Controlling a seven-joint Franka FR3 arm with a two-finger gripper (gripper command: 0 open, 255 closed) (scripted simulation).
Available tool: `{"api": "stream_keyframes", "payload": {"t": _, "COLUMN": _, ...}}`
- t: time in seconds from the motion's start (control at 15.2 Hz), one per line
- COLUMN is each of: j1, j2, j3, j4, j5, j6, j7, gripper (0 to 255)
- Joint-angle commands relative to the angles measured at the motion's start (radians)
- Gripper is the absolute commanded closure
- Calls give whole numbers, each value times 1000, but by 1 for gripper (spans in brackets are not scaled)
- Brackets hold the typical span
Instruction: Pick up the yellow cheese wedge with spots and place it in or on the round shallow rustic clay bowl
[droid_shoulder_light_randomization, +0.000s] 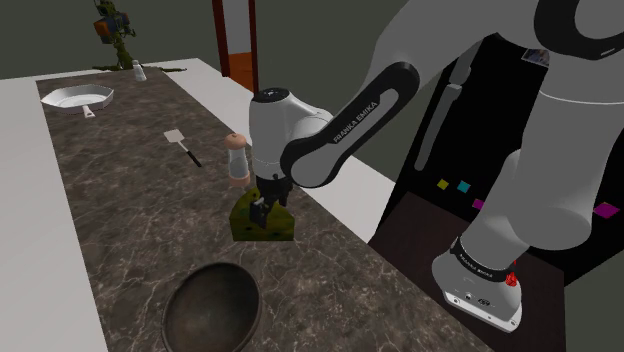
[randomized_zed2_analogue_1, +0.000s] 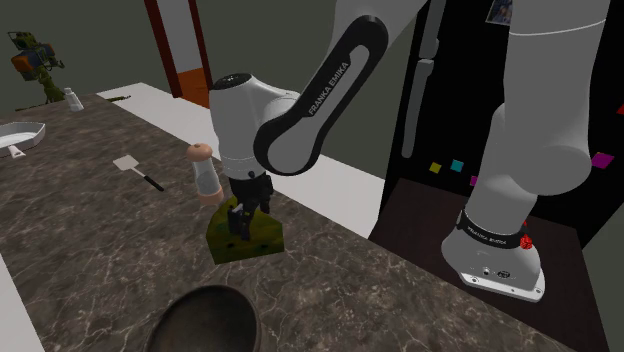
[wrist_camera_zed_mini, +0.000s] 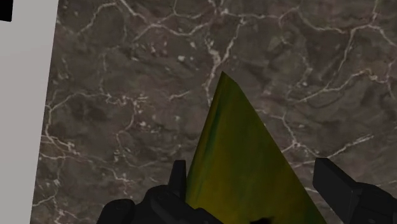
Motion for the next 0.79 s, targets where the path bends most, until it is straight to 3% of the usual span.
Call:
{"api": "stream_keyframes", "payload": {"t": 0.0, "j1": 0, "j2": 0, "j3": 0, "j4": 0, "j5": 0, "j6": 0, "j7": 0, "gripper": 0}}
{"api": "stream_keyframes", "payload": {"t": 0.07, "j1": 0, "j2": 0, "j3": 0, "j4": 0, "j5": 0, "j6": 0, "j7": 0, "gripper": 255}}
{"api": "stream_keyframes", "payload": {"t": 0.73, "j1": -2, "j2": -11, "j3": 3, "j4": 1, "j5": 6, "j6": -12, "j7": -4, "gripper": 255}}
